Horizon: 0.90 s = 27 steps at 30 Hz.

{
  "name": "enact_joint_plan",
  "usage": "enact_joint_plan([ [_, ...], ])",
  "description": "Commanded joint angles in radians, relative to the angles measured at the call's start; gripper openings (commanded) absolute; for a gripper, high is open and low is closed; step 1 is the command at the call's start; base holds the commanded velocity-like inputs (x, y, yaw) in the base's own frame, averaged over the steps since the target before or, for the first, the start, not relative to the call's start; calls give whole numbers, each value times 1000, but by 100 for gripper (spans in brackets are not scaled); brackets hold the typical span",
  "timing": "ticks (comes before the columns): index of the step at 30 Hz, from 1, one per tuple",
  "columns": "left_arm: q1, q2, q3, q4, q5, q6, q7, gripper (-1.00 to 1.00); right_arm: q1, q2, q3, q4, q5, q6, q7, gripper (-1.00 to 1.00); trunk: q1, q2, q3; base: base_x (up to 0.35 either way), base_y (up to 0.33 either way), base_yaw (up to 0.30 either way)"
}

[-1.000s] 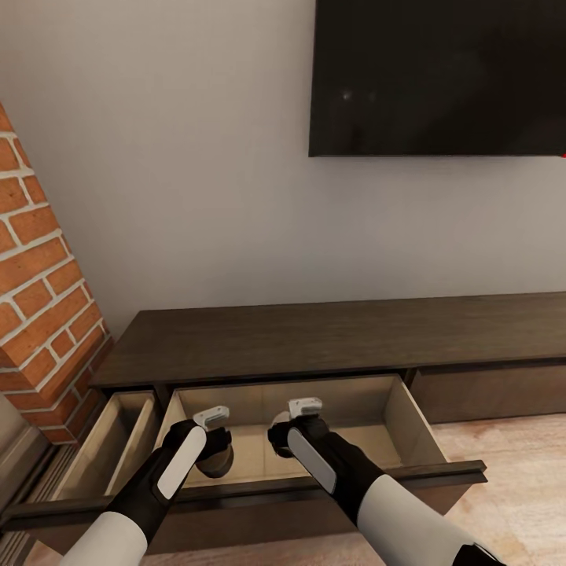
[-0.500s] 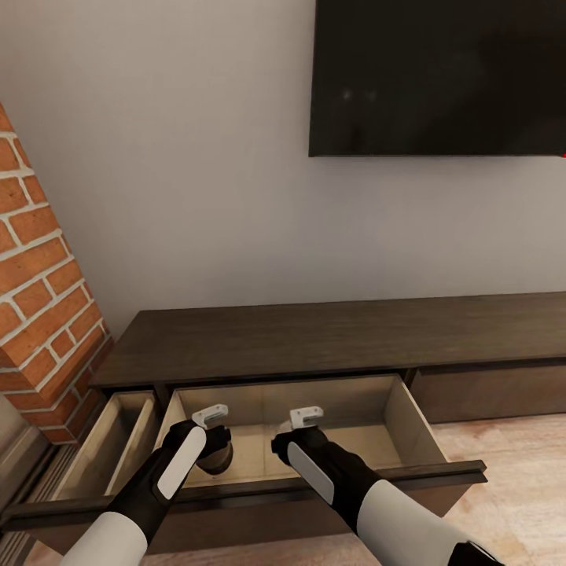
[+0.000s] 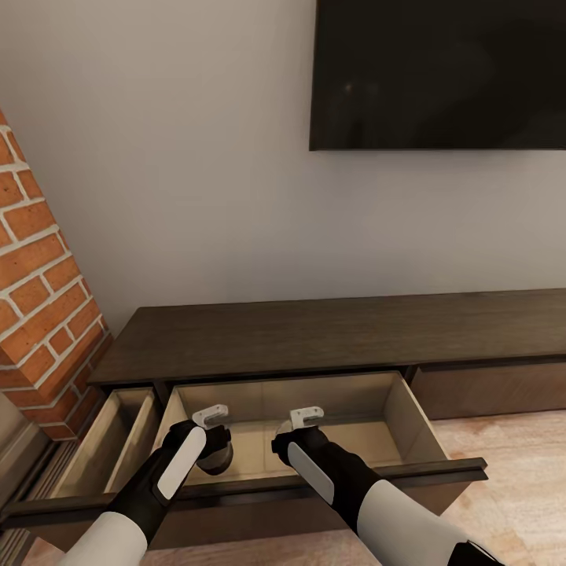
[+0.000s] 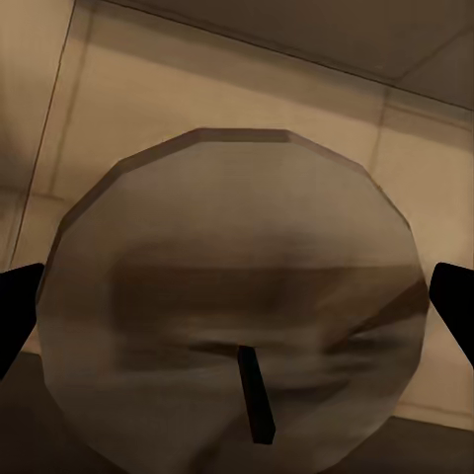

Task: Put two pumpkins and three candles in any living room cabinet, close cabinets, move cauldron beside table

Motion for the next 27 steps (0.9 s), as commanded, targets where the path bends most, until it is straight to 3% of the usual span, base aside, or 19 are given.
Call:
enact_joint_plan([
  [1, -1, 0, -2, 0, 10, -1, 10, -100, -1, 0, 4, -1, -7, 2, -8, 100, 0, -1, -5, 0, 0, 0],
  [12, -1, 0, -2, -1, 10, -2, 10, -100, -1, 0, 3, -8, -15, 5, -8, 100, 4, -3, -40, 0, 0, 0],
  [13, -1, 0, -2, -2, 10, -2, 10, 100, -1, 0, 3, -8, -16, 6, -8, 100, 4, -3, -40, 0, 0, 0],
  [27, -1, 0, -2, -4, 10, -1, 10, 100, -1, 0, 3, -11, -17, 7, -8, 100, 4, -3, -40, 0, 0, 0],
])
